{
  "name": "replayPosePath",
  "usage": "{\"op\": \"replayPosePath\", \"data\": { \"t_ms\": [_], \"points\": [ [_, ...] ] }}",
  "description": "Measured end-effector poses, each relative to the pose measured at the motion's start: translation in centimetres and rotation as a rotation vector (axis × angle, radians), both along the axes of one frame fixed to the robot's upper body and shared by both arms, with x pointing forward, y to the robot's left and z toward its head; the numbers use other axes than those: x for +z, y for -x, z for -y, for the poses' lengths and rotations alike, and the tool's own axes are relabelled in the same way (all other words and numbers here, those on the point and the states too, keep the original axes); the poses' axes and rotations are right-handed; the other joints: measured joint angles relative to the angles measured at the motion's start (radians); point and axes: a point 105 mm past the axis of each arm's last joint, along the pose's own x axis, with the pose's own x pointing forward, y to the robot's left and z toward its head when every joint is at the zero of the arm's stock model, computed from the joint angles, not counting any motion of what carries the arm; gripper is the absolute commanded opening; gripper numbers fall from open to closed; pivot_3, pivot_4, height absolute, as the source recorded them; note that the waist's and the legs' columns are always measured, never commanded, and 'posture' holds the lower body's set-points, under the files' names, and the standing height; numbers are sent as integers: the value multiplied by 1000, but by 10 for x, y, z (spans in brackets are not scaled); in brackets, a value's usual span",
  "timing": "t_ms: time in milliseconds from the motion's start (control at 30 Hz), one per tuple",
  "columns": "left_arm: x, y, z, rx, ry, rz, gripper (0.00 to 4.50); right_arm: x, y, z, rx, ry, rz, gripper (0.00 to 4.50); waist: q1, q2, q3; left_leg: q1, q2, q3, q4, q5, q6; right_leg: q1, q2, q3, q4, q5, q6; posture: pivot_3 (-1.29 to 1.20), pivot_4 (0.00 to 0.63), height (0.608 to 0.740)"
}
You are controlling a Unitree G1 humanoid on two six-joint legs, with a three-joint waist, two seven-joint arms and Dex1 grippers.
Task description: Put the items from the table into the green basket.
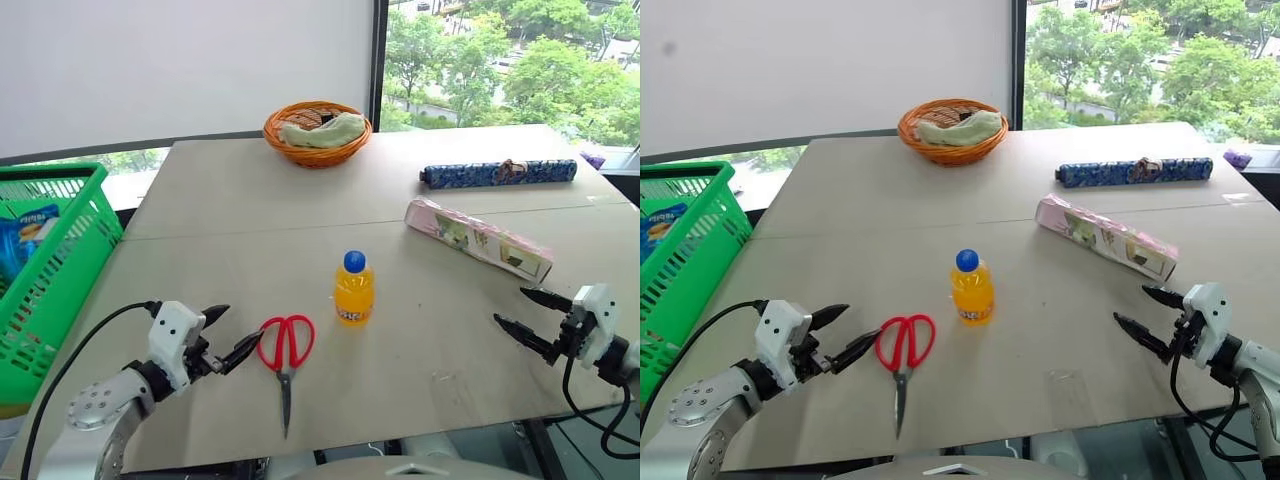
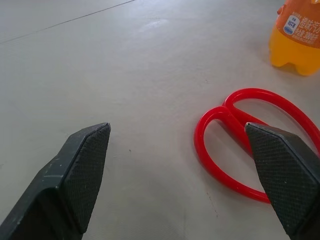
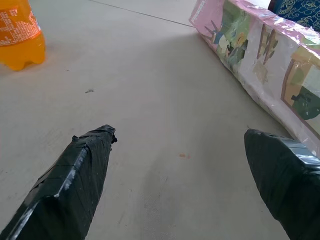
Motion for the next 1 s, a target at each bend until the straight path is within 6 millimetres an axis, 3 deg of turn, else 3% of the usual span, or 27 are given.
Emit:
{"op": "replayPosePath", "data": {
  "t_ms": [200,600,733,900,1000],
  "points": [
    [-7,10,1,11,6,-33,4448,4,-6,1,2,5,16,4500,2,0,-1,0,0,0,0,0,0,0,0,0,0,0,0,-109,0,738],
    [-8,13,2,14,3,-40,4448,7,-8,-2,30,5,23,4500,13,0,-1,0,-1,0,0,0,0,0,0,0,0,0,0,-100,0,738],
    [-17,13,11,0,6,-79,4448,8,-7,-4,54,-1,24,4500,12,0,-1,0,-1,-1,0,0,0,0,0,0,0,0,0,-104,0,738],
    [-21,2,20,-3,-28,-81,4448,14,13,-28,242,-6,-1,4500,14,1,-1,0,-1,-2,0,0,0,0,0,0,0,0,0,-138,0,738],
    [-19,-13,26,18,-55,-65,4448,37,27,-56,399,-38,2,4500,14,1,-1,0,-3,-4,0,0,0,1,-1,0,0,0,0,-161,0,738]
  ]
}}
